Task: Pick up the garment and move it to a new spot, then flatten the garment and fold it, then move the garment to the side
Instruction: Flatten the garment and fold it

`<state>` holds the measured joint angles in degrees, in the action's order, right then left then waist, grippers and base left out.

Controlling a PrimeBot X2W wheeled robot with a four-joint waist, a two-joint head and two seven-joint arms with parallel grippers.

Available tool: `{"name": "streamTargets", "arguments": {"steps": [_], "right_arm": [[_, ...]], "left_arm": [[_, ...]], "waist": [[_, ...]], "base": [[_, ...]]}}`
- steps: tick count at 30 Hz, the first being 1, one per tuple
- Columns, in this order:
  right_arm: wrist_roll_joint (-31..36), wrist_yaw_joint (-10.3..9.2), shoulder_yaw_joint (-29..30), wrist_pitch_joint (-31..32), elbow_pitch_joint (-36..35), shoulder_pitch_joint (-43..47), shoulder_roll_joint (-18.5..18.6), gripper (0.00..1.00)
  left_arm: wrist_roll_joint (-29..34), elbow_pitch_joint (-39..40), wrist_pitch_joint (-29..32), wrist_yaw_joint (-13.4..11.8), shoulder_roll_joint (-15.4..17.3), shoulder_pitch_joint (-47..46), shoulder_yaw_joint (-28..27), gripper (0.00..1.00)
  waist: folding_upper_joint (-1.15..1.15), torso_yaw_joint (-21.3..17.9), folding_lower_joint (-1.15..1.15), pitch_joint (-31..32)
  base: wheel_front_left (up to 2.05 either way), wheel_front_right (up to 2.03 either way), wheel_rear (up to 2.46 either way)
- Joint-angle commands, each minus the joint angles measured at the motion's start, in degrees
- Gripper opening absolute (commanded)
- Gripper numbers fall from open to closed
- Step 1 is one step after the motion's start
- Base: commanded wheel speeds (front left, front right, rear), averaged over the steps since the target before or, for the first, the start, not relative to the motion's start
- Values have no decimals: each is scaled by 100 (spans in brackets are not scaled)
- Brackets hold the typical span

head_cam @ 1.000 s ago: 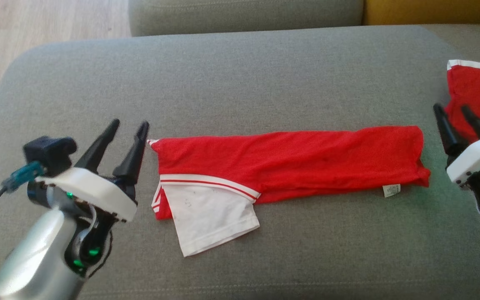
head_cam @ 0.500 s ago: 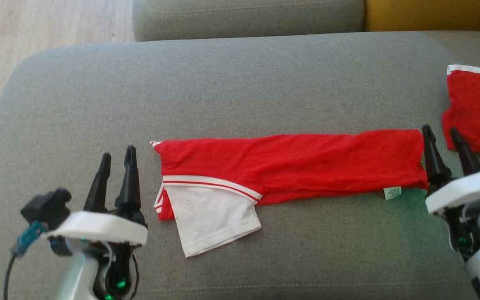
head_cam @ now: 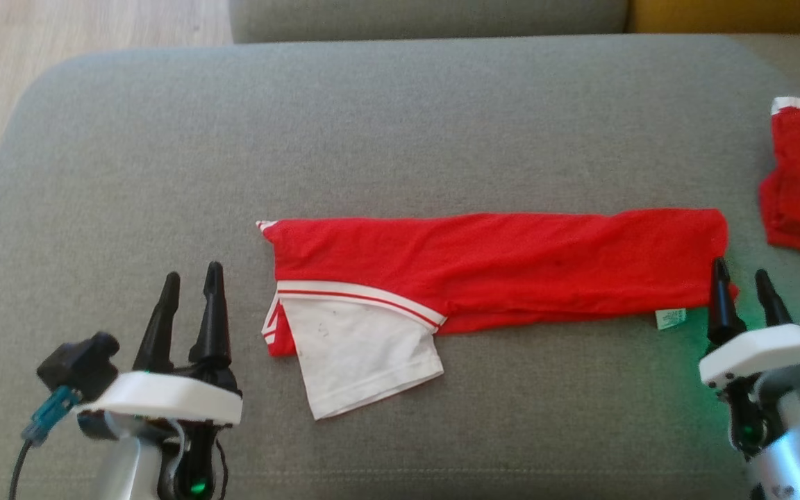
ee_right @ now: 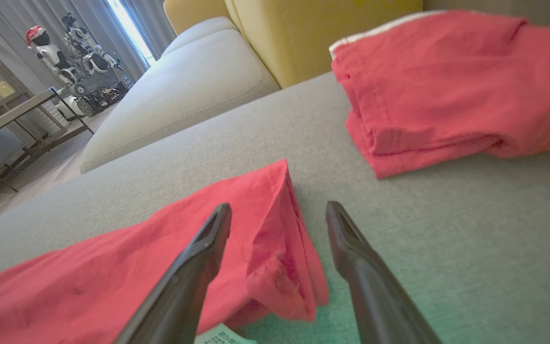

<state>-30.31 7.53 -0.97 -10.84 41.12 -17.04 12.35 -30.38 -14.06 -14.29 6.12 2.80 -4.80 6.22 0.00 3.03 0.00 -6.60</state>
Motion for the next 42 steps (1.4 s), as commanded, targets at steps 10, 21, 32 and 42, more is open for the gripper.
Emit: {"name": "streamTargets", "arguments": {"steps": [10, 21, 32, 42], "right_arm": [[659, -4, 662, 149, 903, -910, -205, 100], [1008, -4, 938, 330, 1759, -1268, -387, 0], [1098, -4, 1030, 64, 1709, -1227, 161, 0], [1602, -4, 1534, -187, 1598, -1365, 253, 0]], "left_arm": [[-8, 118, -71, 50, 9, -508, 20, 100], [8, 85, -71, 42, 9, -530, 65, 100], [-32, 8, -71, 41, 9, -460, 71, 100], [-112, -26, -71, 44, 8, -378, 94, 100]], "waist": [[0, 241, 0, -374], [0, 281, 0, -414], [0, 151, 0, -123], [0, 147, 0, 97]], "base": [[0, 0, 0], [0, 0, 0], [0, 0, 0], [0, 0, 0]]}}
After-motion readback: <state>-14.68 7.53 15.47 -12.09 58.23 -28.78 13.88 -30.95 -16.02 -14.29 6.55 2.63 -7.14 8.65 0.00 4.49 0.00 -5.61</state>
